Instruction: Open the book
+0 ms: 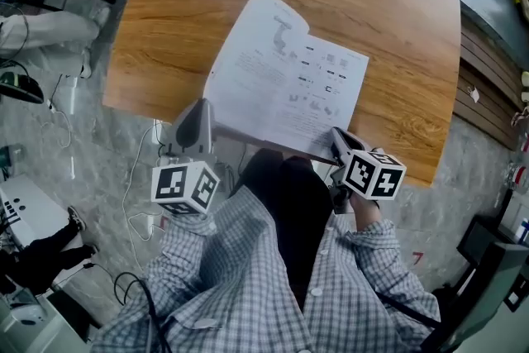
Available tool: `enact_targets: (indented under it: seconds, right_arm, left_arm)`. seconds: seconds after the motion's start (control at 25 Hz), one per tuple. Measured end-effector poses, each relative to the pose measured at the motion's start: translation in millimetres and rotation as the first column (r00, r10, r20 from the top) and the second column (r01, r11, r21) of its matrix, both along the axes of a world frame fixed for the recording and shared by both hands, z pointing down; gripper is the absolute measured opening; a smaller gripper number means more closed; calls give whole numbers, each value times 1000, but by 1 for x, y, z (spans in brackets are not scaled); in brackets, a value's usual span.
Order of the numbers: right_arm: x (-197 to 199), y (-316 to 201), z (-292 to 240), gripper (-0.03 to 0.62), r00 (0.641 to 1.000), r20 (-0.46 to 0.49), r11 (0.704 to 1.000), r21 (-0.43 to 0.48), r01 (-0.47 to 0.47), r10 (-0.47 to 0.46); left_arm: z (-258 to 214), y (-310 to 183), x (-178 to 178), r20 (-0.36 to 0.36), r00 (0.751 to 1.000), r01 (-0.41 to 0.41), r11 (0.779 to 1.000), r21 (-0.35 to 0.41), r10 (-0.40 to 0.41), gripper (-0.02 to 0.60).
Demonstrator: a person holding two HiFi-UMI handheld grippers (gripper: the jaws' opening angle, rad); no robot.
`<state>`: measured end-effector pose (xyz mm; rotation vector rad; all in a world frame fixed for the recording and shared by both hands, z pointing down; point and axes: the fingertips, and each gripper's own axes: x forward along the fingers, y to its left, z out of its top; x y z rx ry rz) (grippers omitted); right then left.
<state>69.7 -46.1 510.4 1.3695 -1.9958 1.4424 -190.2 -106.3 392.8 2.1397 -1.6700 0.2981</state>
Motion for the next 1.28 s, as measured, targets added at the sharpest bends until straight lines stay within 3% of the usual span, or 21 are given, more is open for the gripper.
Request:
enact_targets:
  seconds: [0.32, 0.6, 0.8, 1.04, 1.16, 1.28]
  right_arm:
    - [4, -1, 2, 20, 1000, 9, 1000, -5, -12, 12]
    - [4, -1, 3, 20, 1000, 11, 1000, -7, -17, 17]
    - [4, 0, 2, 20, 1000, 15, 1000, -8, -22, 22]
    - [4, -1, 2, 20, 999, 20, 1000, -7, -27, 27]
    - [5, -2, 4, 20, 999, 19, 1000, -7, -29, 29]
    - [5, -1, 4, 20, 999, 17, 1000, -5, -30, 30]
  left_arm:
    - [36, 5, -26, -160, 976, 129, 984, -121, -148, 15]
    - [55, 8, -34, -272, 948, 113, 974, -195, -164, 17]
    - [62, 11, -42, -232, 961, 93, 967, -237, -149, 34]
    - [69, 24, -76, -208, 950, 174, 949, -262, -232, 34]
    - [61, 22, -83, -200, 950, 189, 953, -238, -238, 34]
    - [38, 11, -78, -173, 962, 182, 970, -163, -210, 34]
